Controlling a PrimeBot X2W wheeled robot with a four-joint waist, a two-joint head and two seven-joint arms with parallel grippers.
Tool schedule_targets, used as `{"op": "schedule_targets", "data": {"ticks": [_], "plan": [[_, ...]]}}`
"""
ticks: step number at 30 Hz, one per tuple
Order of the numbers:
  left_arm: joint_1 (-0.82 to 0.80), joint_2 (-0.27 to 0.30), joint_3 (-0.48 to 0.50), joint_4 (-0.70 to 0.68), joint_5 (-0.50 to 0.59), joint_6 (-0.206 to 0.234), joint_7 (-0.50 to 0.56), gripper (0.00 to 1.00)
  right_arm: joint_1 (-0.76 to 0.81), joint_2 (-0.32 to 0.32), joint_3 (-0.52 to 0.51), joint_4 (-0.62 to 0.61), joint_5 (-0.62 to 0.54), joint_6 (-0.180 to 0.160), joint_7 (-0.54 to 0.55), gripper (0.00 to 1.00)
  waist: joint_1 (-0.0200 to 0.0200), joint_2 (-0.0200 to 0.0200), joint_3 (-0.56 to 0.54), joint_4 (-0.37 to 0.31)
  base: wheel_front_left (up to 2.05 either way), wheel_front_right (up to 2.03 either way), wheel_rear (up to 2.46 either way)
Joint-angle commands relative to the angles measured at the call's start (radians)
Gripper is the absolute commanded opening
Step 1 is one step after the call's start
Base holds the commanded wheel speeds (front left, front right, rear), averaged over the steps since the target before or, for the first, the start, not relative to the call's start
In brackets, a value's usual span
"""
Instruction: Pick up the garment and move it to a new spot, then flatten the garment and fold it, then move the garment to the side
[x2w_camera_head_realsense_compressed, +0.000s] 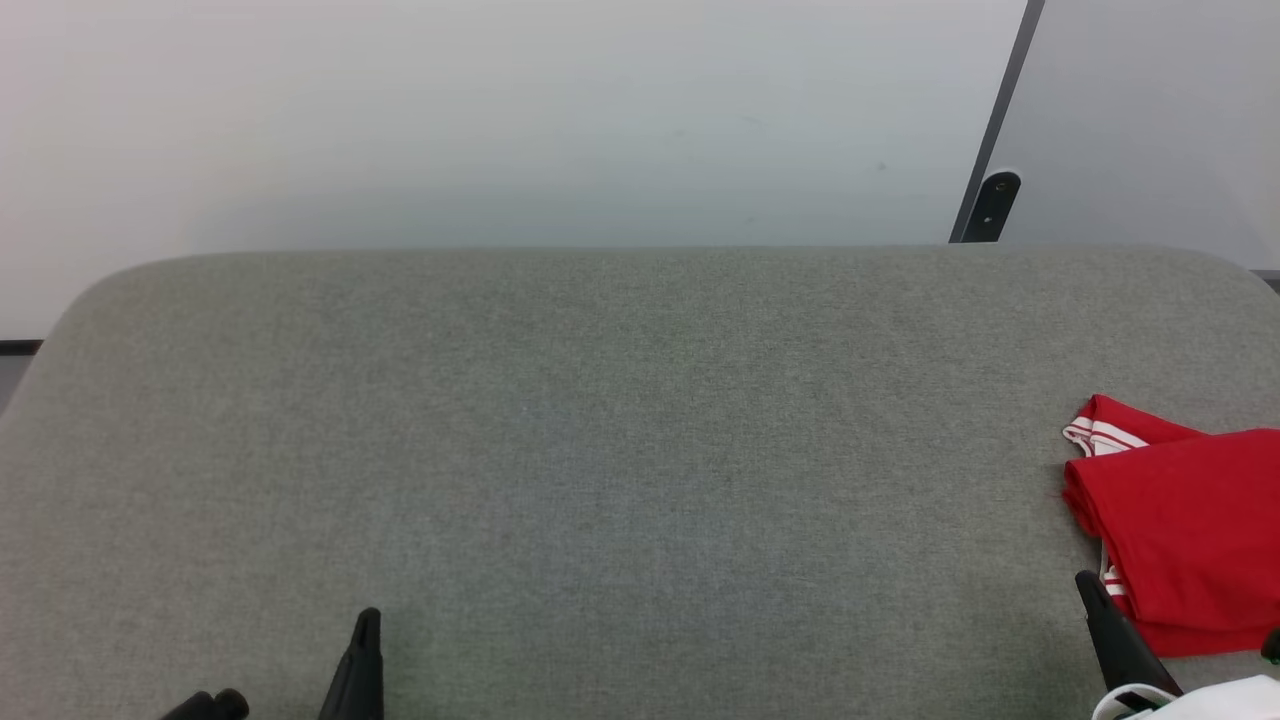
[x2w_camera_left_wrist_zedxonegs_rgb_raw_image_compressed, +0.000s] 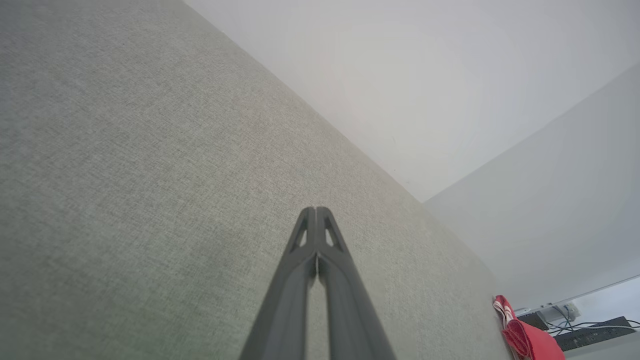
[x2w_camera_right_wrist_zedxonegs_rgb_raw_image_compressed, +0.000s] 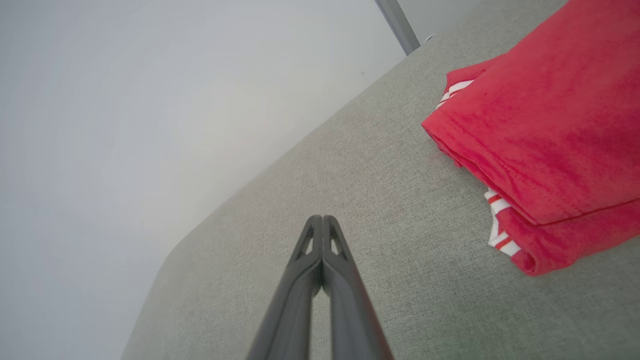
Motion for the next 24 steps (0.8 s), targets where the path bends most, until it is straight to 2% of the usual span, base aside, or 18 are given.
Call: {"op": "schedule_targets", "data": {"ticks": [1,24], "plan": [[-0.024,0.004,0.006,-0.005,-0.040,-0.007,0.007,0.00,-0.028,-0.001,-0.001,-0.002,0.039,0.000,-0.008,0.00,0.0000,0.0000,0.000,0.000,0.00,0.00,0.00],[-0.095,0.001,0.028,0.037,-0.305,-0.021,0.071,0.00,-0.096,0.005,-0.002,0.081,0.288,-0.001,-0.026,0.00,0.0000,0.0000,0.002,-0.005,0.00,0.00,0.00]]}}
